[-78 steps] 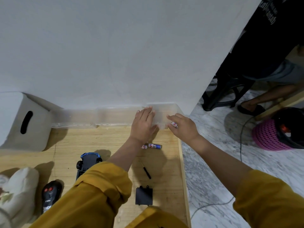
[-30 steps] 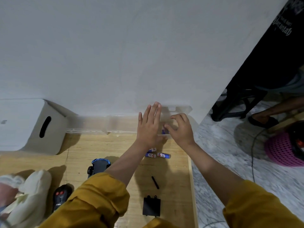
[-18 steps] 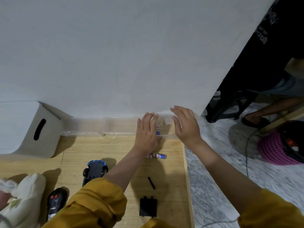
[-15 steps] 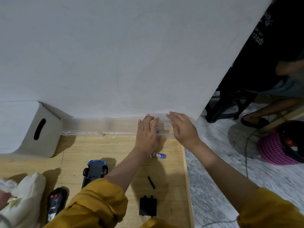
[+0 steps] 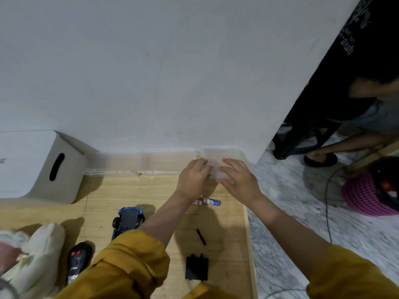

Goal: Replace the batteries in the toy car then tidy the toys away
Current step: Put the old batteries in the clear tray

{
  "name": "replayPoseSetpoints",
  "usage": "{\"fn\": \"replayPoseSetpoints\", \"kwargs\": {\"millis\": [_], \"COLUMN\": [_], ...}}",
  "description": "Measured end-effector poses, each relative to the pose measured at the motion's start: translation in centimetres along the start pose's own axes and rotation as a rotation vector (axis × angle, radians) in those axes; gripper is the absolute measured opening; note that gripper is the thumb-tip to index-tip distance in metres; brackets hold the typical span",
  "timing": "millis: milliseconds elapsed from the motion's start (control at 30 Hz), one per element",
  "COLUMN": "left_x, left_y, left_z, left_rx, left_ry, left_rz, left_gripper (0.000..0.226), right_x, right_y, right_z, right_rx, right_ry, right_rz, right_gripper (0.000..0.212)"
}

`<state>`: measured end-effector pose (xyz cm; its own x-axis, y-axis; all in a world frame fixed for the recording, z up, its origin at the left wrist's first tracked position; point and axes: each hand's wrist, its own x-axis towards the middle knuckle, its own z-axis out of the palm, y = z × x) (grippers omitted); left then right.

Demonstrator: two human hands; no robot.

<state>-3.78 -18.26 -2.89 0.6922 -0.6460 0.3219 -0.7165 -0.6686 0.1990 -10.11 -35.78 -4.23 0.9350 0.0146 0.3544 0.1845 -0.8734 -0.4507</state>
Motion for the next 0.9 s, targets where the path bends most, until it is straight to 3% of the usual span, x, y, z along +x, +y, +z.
{"fn": "replayPoseSetpoints", "kwargs": {"millis": [200,367,500,633,733,900], "left_x": [0.1,0.0,-0.5,-3.7,-7.5,-13.1], "left_y": [-0.6,-0.7,-0.8,-0.6,-0.4,-0.2], "left_z": [0.6,0.4,-0.9,-2.6,-3.7,-5.4], "left_rx": [-0.011,-0.045,-0.129,-0.238,-0.238,-0.145], "left_ry": [0.051,0.01,-0.124,-0.164,-0.073,0.016], "left_rz": [0.055,0.068,-0.014,-0.166,-0.292,-0.485], "left_gripper": [0.023,0.018,0.043,0.066,0.064,0.065], "right_x": [0.4,0.2,0.2,-2.2,-3.7,-3.8], "right_y": [-0.1,0.1,-0.7,-2.8,-4.5,-6.4], "right_z": [0.8,1.0,0.8,1.5,2.9,5.0], "right_rx": [-0.134,-0.143,-0.162,-0.179,-0.141,-0.032], "right_ry": [0.093,0.081,0.047,0.107,-0.045,-0.332], "right_rz": [-0.056,-0.092,-0.016,-0.137,-0.173,0.055], "right_gripper": [0.015,0.014,0.026,0.029,0.033,0.067]}}
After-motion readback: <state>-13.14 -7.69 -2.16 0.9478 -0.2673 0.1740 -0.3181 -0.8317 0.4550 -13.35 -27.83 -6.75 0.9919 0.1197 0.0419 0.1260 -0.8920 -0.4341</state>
